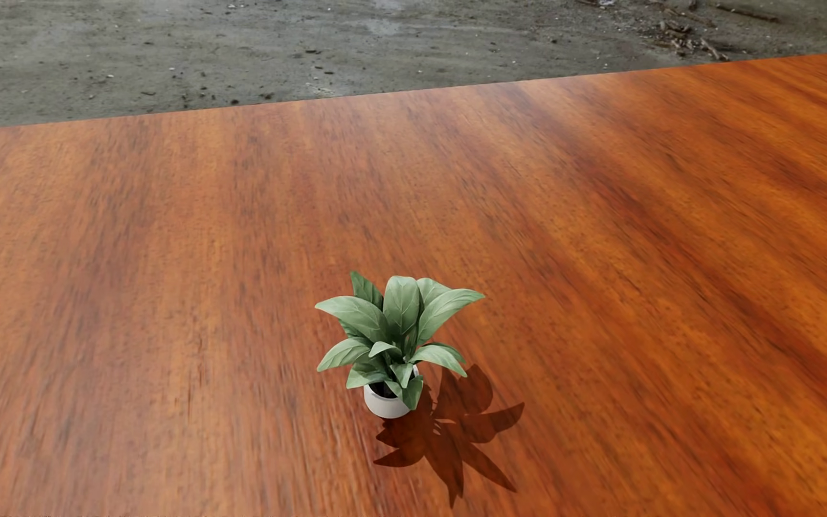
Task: Stand still
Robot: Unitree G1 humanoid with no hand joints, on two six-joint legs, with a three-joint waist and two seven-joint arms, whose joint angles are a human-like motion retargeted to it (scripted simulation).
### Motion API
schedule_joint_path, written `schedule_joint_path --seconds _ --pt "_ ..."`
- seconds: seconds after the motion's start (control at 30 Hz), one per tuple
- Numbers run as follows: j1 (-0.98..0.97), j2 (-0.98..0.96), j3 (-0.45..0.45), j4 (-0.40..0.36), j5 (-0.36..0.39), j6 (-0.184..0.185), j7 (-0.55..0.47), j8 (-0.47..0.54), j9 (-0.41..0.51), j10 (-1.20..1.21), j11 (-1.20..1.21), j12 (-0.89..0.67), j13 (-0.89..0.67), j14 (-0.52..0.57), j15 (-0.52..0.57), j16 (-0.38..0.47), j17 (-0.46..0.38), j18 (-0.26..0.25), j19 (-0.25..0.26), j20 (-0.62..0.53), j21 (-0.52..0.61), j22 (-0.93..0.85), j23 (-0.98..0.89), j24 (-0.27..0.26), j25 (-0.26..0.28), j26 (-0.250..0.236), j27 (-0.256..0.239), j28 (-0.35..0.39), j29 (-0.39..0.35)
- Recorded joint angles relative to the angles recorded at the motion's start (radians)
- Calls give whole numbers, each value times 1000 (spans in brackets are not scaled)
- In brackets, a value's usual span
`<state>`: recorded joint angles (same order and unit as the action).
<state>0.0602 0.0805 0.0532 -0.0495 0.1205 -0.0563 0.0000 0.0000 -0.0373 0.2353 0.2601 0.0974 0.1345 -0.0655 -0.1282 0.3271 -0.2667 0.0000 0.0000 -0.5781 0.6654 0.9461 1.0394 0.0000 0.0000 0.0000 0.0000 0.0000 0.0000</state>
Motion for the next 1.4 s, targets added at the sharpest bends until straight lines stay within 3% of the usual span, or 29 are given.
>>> schedule_joint_path --seconds 1.4 --pt "-8 -2 -2 -5 -7 19 0 0 10 11 5 13 9 29 1 2 -9 0 0 -7 -20 0 18 0 0 0 0 0 0"
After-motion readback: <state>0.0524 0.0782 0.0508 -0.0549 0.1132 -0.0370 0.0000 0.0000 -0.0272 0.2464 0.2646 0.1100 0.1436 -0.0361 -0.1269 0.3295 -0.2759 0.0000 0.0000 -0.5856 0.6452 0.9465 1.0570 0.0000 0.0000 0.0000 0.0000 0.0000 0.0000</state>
